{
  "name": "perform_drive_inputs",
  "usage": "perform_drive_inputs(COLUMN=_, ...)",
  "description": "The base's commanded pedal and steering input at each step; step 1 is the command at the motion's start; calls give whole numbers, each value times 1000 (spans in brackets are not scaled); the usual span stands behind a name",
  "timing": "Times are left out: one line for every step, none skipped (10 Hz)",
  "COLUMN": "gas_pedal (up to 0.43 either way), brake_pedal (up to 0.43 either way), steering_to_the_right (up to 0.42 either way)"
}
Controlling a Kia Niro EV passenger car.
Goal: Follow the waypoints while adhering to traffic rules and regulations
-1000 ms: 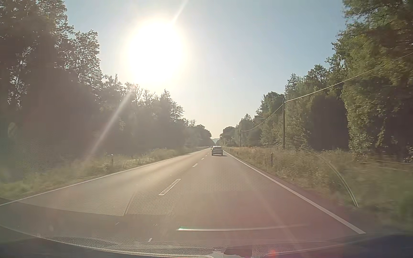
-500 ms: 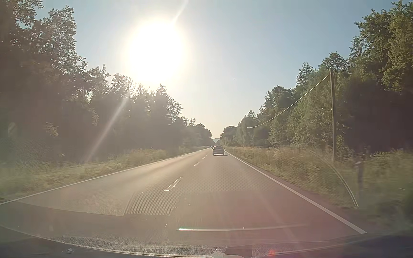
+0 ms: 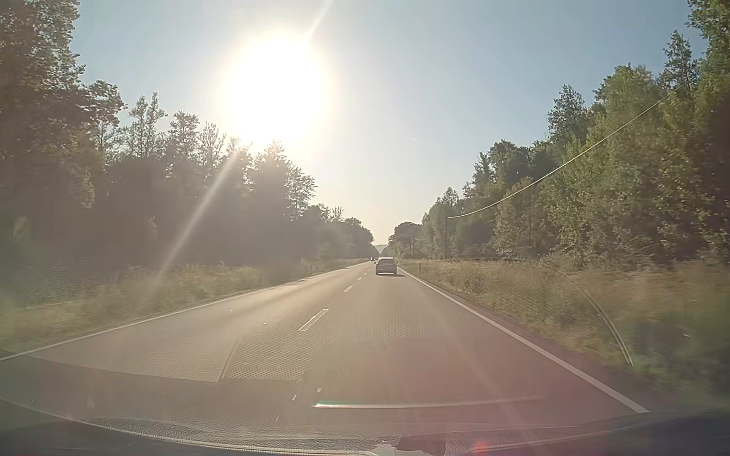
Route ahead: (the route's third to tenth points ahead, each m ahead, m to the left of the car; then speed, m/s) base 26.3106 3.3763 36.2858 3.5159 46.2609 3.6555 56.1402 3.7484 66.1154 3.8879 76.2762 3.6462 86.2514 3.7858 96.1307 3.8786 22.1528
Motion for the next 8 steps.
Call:
perform_drive_inputs(gas_pedal=0, brake_pedal=0, steering_to_the_right=4)
perform_drive_inputs(gas_pedal=0, brake_pedal=0, steering_to_the_right=4)
perform_drive_inputs(gas_pedal=0, brake_pedal=0, steering_to_the_right=4)
perform_drive_inputs(gas_pedal=0, brake_pedal=0, steering_to_the_right=3)
perform_drive_inputs(gas_pedal=0, brake_pedal=0, steering_to_the_right=3)
perform_drive_inputs(gas_pedal=0, brake_pedal=0, steering_to_the_right=3)
perform_drive_inputs(gas_pedal=0, brake_pedal=0, steering_to_the_right=3)
perform_drive_inputs(gas_pedal=0, brake_pedal=0, steering_to_the_right=2)
